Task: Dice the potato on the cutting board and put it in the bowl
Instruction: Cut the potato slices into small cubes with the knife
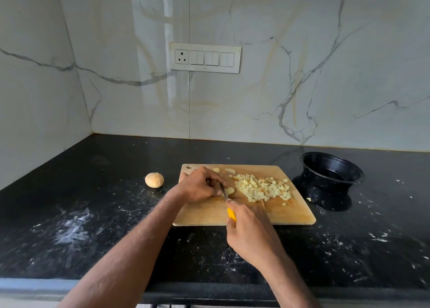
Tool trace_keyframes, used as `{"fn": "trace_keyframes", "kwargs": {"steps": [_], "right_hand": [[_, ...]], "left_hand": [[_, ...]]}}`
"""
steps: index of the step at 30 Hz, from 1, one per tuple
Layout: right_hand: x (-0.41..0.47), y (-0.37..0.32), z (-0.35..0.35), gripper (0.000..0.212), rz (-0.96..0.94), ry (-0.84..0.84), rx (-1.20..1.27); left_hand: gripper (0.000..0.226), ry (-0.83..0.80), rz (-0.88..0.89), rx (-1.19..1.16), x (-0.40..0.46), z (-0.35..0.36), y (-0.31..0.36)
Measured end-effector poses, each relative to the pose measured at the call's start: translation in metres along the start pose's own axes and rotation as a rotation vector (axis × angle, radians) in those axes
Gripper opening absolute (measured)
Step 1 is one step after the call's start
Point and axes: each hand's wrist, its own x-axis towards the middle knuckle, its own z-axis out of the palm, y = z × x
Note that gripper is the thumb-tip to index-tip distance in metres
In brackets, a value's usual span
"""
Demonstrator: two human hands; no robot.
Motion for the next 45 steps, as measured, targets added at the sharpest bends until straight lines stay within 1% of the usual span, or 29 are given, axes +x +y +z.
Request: {"fn": "trace_keyframes", "kwargs": {"steps": [4, 9, 12, 16, 21, 24, 31, 34, 36, 39, 42, 45], "right_hand": [[-0.001, 0.000, 0.005, 0.048, 0.000, 0.009, -0.008], [-0.001, -0.003, 0.007, 0.047, 0.043, 0.032, 0.021], [0.001, -0.004, 0.008, 0.045, 0.031, 0.041, 0.002], [-0.003, -0.005, 0.007, 0.046, 0.034, 0.039, 0.006], [-0.012, -0.007, 0.003, 0.049, 0.055, 0.006, 0.001], [-0.021, -0.012, 0.001, 0.052, 0.059, 0.000, 0.017], [-0.030, -0.010, -0.018, 0.037, 0.060, 0.001, 0.054], [-0.032, 0.000, -0.030, 0.027, 0.107, 0.034, 0.104], [-0.027, 0.007, -0.035, 0.028, 0.130, 0.086, 0.134], [-0.010, 0.014, -0.034, 0.041, 0.135, 0.153, 0.155], [0.005, 0.015, -0.024, 0.043, 0.102, 0.170, 0.104], [0.008, 0.015, -0.015, 0.046, 0.061, 0.191, 0.039]], "left_hand": [[0.028, -0.030, 0.050, 0.010, -0.001, 0.001, 0.000], [0.024, -0.043, 0.134, 0.004, -0.003, 0.002, -0.003], [0.022, -0.023, 0.128, -0.013, -0.002, 0.004, -0.003], [0.019, -0.065, 0.107, -0.036, 0.000, 0.002, -0.003], [0.020, -0.105, 0.121, -0.043, 0.001, 0.000, -0.004], [0.019, -0.105, 0.123, -0.031, 0.001, 0.000, -0.004], [0.020, -0.036, 0.152, -0.065, -0.003, 0.003, -0.007], [0.029, -0.027, 0.194, -0.100, -0.004, 0.002, -0.004], [0.031, -0.011, 0.206, -0.116, -0.004, 0.001, -0.004], [0.034, -0.013, 0.254, 0.000, -0.004, 0.001, -0.001], [0.045, -0.042, 0.264, 0.139, -0.002, 0.005, 0.001], [0.040, -0.039, 0.271, 0.150, 0.002, 0.008, 0.001]]}}
